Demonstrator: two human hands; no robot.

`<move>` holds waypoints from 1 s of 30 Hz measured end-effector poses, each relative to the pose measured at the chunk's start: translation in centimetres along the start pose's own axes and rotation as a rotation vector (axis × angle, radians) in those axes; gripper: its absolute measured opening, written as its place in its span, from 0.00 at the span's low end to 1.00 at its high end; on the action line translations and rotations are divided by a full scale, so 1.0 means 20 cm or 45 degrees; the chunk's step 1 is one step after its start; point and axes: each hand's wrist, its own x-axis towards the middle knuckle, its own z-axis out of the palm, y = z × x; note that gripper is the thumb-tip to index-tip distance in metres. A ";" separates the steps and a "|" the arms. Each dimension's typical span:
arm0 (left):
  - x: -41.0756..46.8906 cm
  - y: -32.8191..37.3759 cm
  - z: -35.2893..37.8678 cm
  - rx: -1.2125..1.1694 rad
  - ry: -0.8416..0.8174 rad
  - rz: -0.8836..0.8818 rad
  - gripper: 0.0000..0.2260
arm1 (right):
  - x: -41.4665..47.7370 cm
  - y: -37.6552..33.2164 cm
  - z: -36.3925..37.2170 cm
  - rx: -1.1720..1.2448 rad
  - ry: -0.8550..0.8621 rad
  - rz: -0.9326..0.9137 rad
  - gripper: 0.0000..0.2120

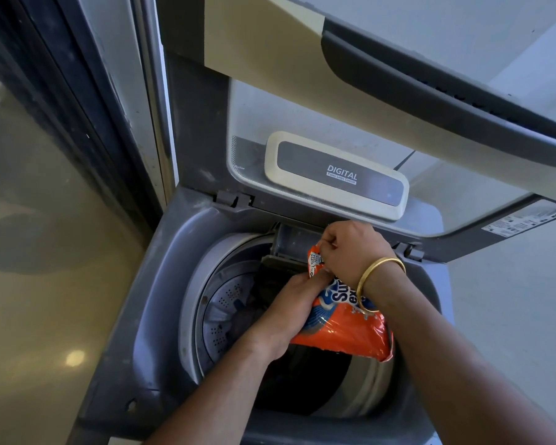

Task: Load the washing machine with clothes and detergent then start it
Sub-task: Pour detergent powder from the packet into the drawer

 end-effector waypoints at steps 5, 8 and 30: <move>0.01 0.00 -0.01 0.018 -0.010 -0.027 0.20 | 0.00 0.00 0.00 0.022 0.003 0.009 0.07; 0.02 0.00 -0.02 0.011 -0.012 -0.053 0.21 | 0.01 0.00 0.00 0.032 -0.011 0.013 0.08; 0.04 0.00 -0.01 -0.032 -0.006 -0.104 0.19 | 0.01 0.03 0.03 0.054 0.020 0.022 0.09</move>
